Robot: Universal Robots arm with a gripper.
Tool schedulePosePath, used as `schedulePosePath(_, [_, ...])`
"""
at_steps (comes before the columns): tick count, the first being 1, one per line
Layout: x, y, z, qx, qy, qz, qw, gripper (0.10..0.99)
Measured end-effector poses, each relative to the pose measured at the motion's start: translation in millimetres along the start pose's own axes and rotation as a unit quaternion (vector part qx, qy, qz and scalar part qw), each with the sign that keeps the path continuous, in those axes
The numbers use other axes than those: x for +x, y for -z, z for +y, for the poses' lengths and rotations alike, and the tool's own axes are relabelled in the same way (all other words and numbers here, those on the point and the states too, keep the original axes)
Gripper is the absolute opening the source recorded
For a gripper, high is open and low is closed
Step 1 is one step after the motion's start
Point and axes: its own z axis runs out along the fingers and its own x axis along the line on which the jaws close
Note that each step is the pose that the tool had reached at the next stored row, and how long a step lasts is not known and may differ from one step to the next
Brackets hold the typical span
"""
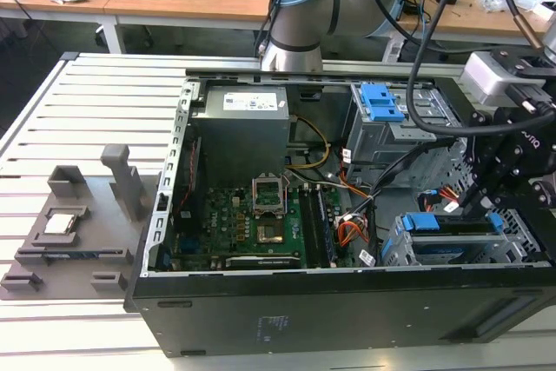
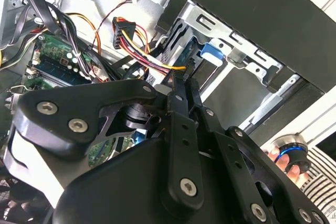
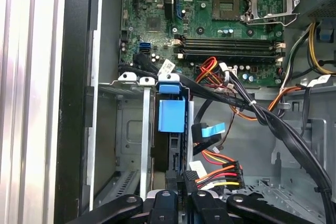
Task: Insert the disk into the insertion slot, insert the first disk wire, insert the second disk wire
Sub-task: 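Insert the first disk wire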
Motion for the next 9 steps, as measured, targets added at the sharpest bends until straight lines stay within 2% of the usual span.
schedulePosePath(9, [1.9,-1.0,-0.7,-0.0001,0.000,-0.0001,1.0000,0.165])
